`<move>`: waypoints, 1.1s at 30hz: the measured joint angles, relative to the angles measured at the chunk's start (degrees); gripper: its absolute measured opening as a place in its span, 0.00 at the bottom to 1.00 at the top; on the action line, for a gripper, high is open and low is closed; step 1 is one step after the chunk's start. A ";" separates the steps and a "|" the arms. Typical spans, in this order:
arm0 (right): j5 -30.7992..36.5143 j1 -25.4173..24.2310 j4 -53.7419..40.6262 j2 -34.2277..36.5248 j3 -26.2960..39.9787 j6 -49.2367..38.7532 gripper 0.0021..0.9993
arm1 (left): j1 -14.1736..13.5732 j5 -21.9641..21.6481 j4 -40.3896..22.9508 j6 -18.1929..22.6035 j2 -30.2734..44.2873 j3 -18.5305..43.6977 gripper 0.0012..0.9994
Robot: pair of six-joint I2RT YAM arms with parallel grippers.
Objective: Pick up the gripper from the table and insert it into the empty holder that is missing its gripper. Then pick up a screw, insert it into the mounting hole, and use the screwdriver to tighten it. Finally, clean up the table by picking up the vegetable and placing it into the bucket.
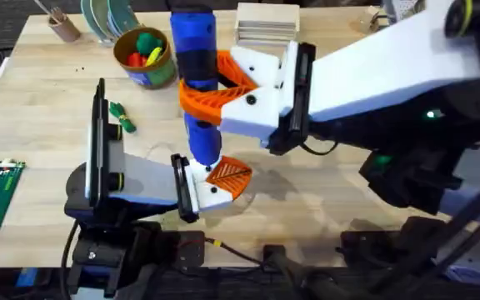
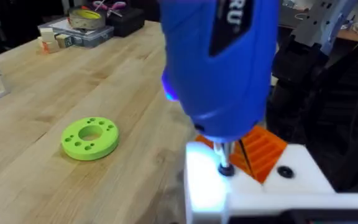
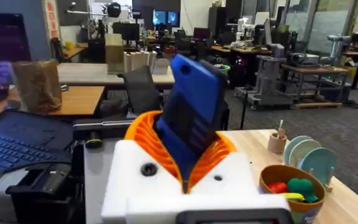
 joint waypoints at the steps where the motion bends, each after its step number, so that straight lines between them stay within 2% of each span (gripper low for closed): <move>1: 0.02 0.00 -0.12 -0.01 0.02 -0.01 0.03 | 0.00 0.00 0.00 -0.02 0.00 0.00 0.00; 33: 0.44 0.00 3.71 1.39 0.02 -0.18 0.03 | 0.00 -0.11 0.02 -0.02 0.02 0.00 0.00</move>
